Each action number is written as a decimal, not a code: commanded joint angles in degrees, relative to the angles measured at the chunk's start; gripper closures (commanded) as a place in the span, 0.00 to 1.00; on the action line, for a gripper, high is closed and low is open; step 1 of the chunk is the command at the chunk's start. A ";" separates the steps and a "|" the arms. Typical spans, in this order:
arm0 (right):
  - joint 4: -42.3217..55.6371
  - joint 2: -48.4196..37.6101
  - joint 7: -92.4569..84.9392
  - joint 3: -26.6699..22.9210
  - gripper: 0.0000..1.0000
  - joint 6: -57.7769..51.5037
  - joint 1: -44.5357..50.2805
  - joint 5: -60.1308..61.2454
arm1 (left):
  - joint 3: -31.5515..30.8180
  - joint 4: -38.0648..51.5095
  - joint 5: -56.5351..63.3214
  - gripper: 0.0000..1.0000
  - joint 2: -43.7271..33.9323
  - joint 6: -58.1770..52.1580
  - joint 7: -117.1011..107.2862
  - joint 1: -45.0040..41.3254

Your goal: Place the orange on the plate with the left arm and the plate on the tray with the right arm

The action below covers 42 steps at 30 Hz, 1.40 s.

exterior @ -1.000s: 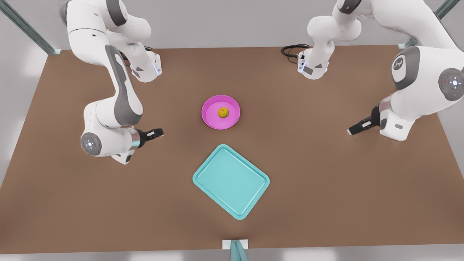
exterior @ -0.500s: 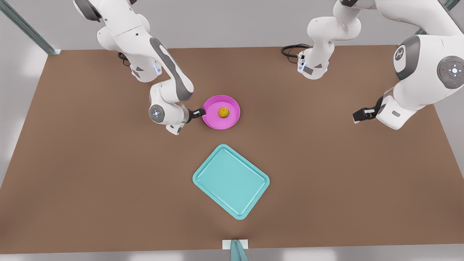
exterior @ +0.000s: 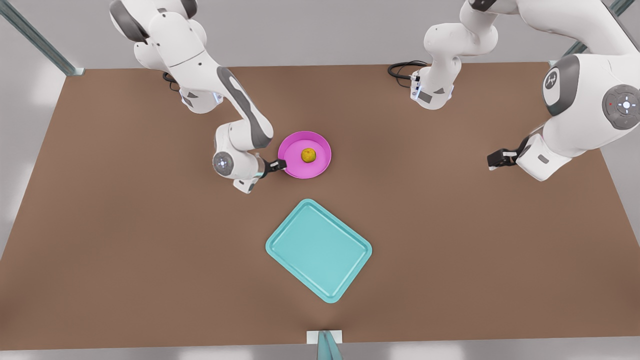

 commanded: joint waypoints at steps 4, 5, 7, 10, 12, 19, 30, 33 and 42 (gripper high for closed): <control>0.38 1.32 -9.38 1.85 0.00 -0.23 0.02 0.19 | -0.17 -0.20 0.13 0.00 0.07 -0.24 5.95 -0.36; 0.38 2.02 -9.82 2.29 0.00 -0.23 0.02 0.19 | -0.17 -0.02 0.04 0.00 0.16 -1.21 6.04 -0.36; 0.64 2.99 -10.34 2.55 0.00 -0.15 0.02 0.19 | -0.34 -0.20 0.13 0.00 0.69 -1.21 5.43 -0.53; 1.09 4.13 -10.34 2.99 0.00 -0.15 0.02 0.19 | -0.43 -0.29 0.04 0.00 0.69 -1.74 5.34 -0.53; 1.52 4.92 -10.34 3.35 0.09 -0.15 0.02 0.19 | -0.52 -0.20 0.13 0.00 0.34 -1.83 5.16 -0.62; 1.88 6.06 -10.34 3.35 0.46 -0.15 0.02 0.19 | 0.10 0.07 0.74 0.00 -0.02 -2.88 5.34 -0.53; 2.84 7.56 -10.87 3.43 0.70 -0.23 0.11 0.19 | 0.80 4.02 5.06 0.00 1.39 -4.55 8.15 -0.27; 2.84 7.56 -10.87 3.35 0.77 -0.32 0.02 0.19 | 3.53 4.02 2.15 0.00 1.83 -4.46 8.15 0.43; 3.46 6.15 -11.22 3.61 0.79 -2.87 0.02 0.19 | 3.17 3.41 1.71 0.00 1.56 -5.52 8.24 0.08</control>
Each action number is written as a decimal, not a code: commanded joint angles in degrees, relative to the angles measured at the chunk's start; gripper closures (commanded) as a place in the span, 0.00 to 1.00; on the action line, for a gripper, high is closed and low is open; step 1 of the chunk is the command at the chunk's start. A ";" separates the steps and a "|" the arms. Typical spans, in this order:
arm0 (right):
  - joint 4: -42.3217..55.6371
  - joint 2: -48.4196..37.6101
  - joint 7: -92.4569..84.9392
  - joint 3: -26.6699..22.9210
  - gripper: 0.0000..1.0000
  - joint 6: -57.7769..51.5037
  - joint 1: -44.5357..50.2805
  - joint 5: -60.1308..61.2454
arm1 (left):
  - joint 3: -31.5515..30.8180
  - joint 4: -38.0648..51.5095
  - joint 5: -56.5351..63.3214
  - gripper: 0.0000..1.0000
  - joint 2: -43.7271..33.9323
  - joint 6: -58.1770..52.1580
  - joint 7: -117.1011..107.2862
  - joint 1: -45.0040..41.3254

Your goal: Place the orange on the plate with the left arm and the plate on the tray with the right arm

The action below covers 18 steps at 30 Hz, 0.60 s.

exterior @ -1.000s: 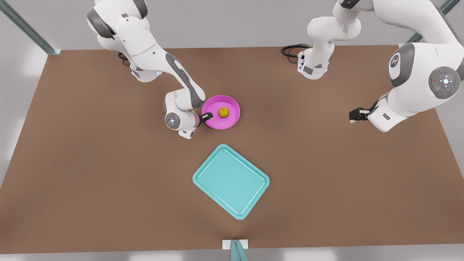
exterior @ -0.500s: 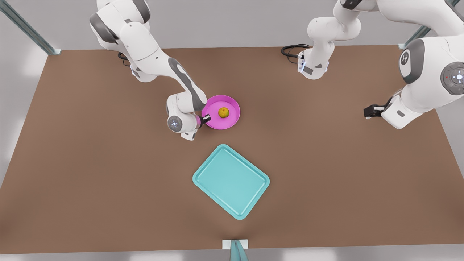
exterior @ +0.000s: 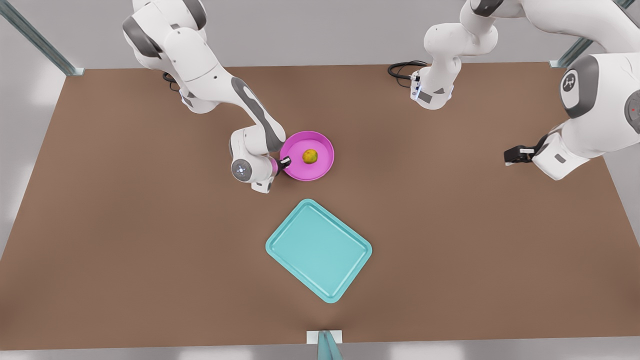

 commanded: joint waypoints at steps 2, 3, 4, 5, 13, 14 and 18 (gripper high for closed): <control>1.22 -1.02 -1.15 0.02 0.79 -3.10 -0.48 -0.13 | -0.11 0.23 -0.02 0.00 -0.84 -0.54 1.24 -0.14; 1.57 -1.20 -1.06 0.02 0.79 -3.63 -0.66 -0.05 | -0.11 0.14 -0.02 0.00 -0.84 -0.46 1.24 -0.14; 2.45 -1.28 -1.06 0.02 0.79 -3.72 -0.83 0.04 | -0.11 0.14 -0.02 0.00 -0.84 -0.46 1.24 -0.14; 3.59 -1.20 -0.97 -0.07 0.79 -4.16 -1.45 0.57 | -0.11 0.23 -0.02 0.00 -0.92 -0.54 1.15 -0.14; 12.38 0.12 -0.97 -0.25 0.79 -9.17 -7.43 4.17 | -0.11 0.58 0.77 0.00 -1.36 -0.37 0.63 -0.23; 13.96 0.47 -0.88 -0.25 0.79 -9.52 -8.57 4.26 | -0.11 0.58 0.77 0.00 -1.36 -0.28 0.63 -0.23; 22.57 5.74 -0.71 -0.42 0.79 -10.31 -11.47 6.02 | -0.11 0.58 0.77 0.00 -1.36 -0.28 0.54 -0.23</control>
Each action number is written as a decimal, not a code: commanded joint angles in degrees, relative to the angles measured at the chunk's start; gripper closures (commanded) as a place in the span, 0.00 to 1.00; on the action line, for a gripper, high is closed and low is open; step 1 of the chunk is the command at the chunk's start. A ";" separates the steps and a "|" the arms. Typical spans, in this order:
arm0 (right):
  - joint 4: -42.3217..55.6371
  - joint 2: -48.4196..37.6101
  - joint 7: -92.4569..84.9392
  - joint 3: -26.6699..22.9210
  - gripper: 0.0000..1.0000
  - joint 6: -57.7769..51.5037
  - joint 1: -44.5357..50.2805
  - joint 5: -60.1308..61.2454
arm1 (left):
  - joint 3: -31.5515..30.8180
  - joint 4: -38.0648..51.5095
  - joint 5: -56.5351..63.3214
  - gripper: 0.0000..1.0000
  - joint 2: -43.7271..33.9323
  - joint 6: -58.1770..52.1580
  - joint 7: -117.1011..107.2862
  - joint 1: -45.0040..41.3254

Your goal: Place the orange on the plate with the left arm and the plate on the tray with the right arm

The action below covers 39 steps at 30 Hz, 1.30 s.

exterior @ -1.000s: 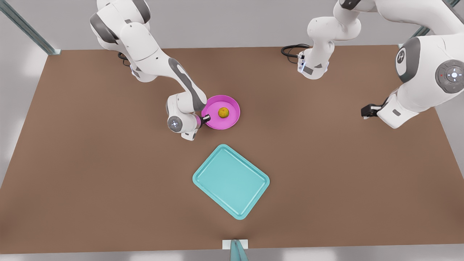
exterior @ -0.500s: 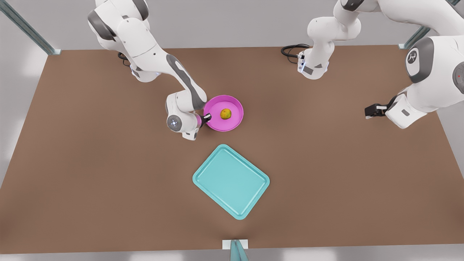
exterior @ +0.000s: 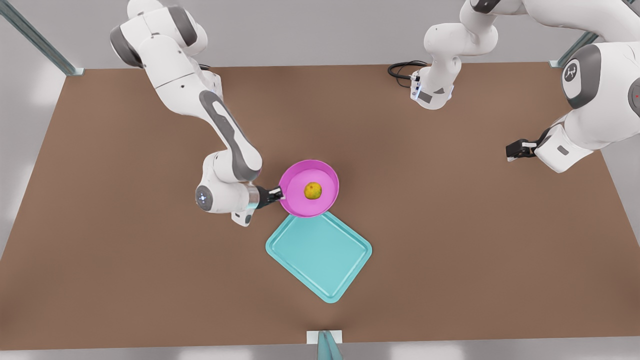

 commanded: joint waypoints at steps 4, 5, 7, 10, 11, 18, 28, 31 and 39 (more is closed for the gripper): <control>10.79 7.28 0.59 -0.17 0.79 -1.96 -2.84 1.53 | 0.00 0.03 0.06 0.00 -0.06 -0.10 0.07 0.00; 12.99 8.95 0.59 -0.09 0.79 -2.05 -3.54 1.53 | 0.00 0.03 0.06 0.00 -0.06 -0.18 0.07 0.00; 16.51 11.68 0.67 -0.17 0.79 -1.96 -4.07 2.06 | 0.00 0.03 0.06 0.00 0.02 -0.19 -0.02 0.00; 21.43 15.72 0.76 -0.17 0.79 -1.87 -4.86 2.23 | 0.00 0.03 -0.03 0.00 0.02 -0.19 -0.02 0.00; 23.01 17.12 0.76 -0.17 0.79 -1.78 -5.03 2.41 | -0.09 0.03 -0.12 0.00 0.02 -0.19 -0.20 0.00; 31.89 24.95 2.70 -0.08 0.79 0.15 -3.63 3.29 | -0.18 0.03 -0.03 0.00 0.37 -0.01 -0.11 -0.09; 33.21 24.42 2.52 -0.78 0.00 -0.90 -3.63 2.41 | -0.09 0.03 0.06 0.00 0.55 -0.18 -0.20 -0.09; 41.11 22.49 -1.34 -4.74 0.00 -26.81 -10.48 -30.36 | -0.09 0.03 0.06 0.00 0.55 -0.27 -0.20 0.00; 33.30 -17.41 -2.67 -8.61 0.00 -49.07 -11.80 -55.07 | 0.09 -0.06 -0.12 0.00 0.64 -0.45 0.07 -0.09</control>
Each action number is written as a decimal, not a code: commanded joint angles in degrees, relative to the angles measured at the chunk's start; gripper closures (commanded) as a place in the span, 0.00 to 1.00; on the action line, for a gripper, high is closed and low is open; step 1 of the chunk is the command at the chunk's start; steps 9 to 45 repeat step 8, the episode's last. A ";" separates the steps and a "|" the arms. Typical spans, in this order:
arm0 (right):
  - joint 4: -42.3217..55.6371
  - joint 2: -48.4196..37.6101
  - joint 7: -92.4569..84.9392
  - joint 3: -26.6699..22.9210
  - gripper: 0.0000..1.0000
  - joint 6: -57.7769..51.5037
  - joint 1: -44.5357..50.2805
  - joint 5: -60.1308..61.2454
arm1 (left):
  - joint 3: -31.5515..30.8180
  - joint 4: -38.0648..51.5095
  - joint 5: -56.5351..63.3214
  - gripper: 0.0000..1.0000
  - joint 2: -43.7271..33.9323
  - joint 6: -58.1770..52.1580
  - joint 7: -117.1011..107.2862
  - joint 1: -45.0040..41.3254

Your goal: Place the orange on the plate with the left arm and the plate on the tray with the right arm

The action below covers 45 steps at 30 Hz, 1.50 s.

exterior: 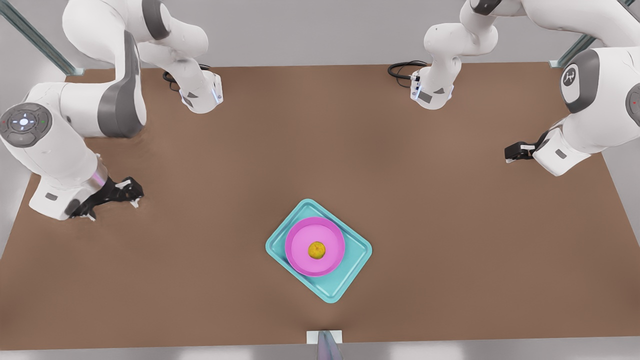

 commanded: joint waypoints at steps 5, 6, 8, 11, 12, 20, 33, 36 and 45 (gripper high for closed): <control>-9.62 -9.38 -1.09 0.09 0.00 -11.51 -1.47 -2.78 | 0.02 -0.05 0.16 0.00 -0.06 -1.32 0.00 -0.07; -9.62 -9.38 -1.09 0.09 0.00 -11.51 -1.39 -2.78 | 0.02 0.04 0.24 0.00 -0.06 -1.32 0.00 0.01; -9.53 -9.38 -1.00 0.09 0.00 -11.51 -1.30 -2.78 | 0.11 -0.05 0.24 0.00 -0.06 -1.32 0.00 -0.07; -9.53 -9.38 -1.00 0.09 0.00 -11.51 -1.30 -2.78 | 0.11 -0.05 0.24 0.00 -0.06 -1.32 0.00 -0.07; -9.53 -9.38 -1.00 0.09 0.00 -11.51 -1.30 -2.78 | 0.11 -0.05 0.24 0.00 -0.06 -1.32 0.00 -0.07; -9.53 -9.38 -1.00 0.09 0.00 -11.51 -1.30 -2.78 | 0.11 -0.05 0.24 0.00 -0.06 -1.32 0.00 -0.07; -9.53 -9.38 -1.00 0.09 0.00 -11.51 -1.30 -2.78 | 0.11 -0.05 0.24 0.00 -0.06 -1.32 0.00 -0.07; -9.53 -9.38 -1.00 0.09 0.00 -11.51 -1.30 -2.78 | 0.11 -0.05 0.24 0.00 -0.06 -1.32 0.00 -0.07; -9.53 -9.38 -1.00 0.09 0.00 -11.51 -1.30 -2.78 | 0.11 -0.05 0.24 0.00 -0.06 -1.32 0.00 -0.07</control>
